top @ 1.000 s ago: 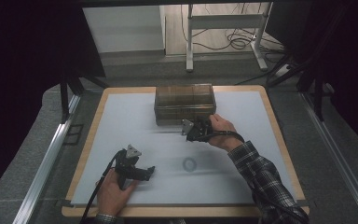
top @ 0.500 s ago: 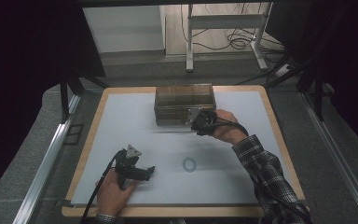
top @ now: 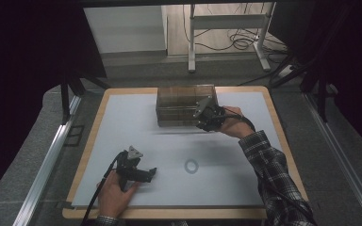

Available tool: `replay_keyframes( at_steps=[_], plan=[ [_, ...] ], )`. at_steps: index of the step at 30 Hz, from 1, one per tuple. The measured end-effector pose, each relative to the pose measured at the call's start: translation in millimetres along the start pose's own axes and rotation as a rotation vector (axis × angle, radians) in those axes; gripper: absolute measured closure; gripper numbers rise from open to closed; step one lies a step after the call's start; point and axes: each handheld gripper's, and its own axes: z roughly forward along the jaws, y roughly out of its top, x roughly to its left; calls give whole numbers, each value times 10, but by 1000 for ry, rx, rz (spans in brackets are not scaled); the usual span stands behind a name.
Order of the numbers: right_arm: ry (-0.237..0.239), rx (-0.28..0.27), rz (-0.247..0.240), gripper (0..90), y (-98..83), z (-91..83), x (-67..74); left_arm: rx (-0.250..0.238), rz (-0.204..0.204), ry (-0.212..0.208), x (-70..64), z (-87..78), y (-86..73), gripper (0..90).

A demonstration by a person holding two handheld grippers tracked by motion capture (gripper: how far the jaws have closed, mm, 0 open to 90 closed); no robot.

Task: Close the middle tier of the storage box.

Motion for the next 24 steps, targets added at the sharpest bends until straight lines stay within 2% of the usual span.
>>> replay_keyframes(
  at_steps=[12,24],
  plan=[
    [59,-3,27,664,-66,9,-204,0,1,1,1,0,0,0],
    [115,22,20,714,-84,161,-343,-1,0,1,0,1,-1,0]
  ],
)
